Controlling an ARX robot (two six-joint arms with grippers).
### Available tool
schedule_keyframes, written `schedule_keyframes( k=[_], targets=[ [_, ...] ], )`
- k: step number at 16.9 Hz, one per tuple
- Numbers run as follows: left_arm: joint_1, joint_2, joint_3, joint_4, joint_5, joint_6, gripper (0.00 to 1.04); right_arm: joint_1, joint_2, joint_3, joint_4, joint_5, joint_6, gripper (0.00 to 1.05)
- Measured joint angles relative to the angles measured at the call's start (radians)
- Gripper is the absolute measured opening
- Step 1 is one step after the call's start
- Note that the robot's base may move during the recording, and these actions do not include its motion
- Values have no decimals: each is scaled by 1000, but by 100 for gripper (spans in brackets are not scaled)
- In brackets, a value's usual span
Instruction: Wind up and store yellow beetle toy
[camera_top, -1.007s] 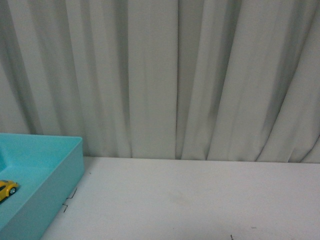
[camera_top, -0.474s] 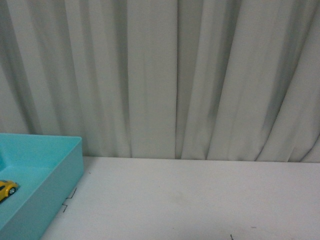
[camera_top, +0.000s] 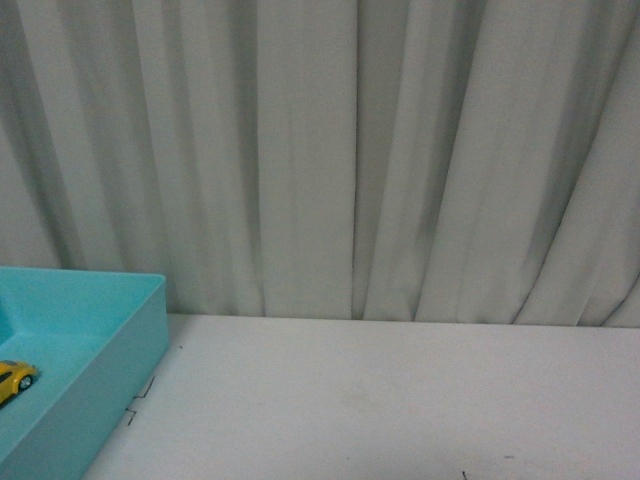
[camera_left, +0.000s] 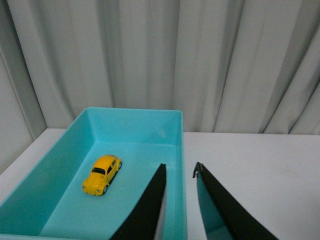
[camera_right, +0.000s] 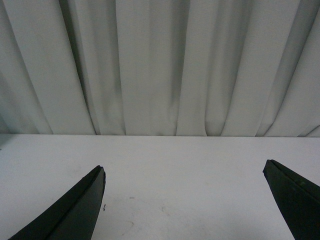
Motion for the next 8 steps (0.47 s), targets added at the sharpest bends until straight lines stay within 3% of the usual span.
schedule_keyframes(
  k=[6,7,8],
  targets=[
    [0,0,0,0,0,0,92,0,0,0,0,0,0,98],
    [0,0,0,0,0,1,100,0,0,0,0,0,0,98],
    [0,0,0,0,0,0,98,0,0,0,0,0,0,98]
  ],
)
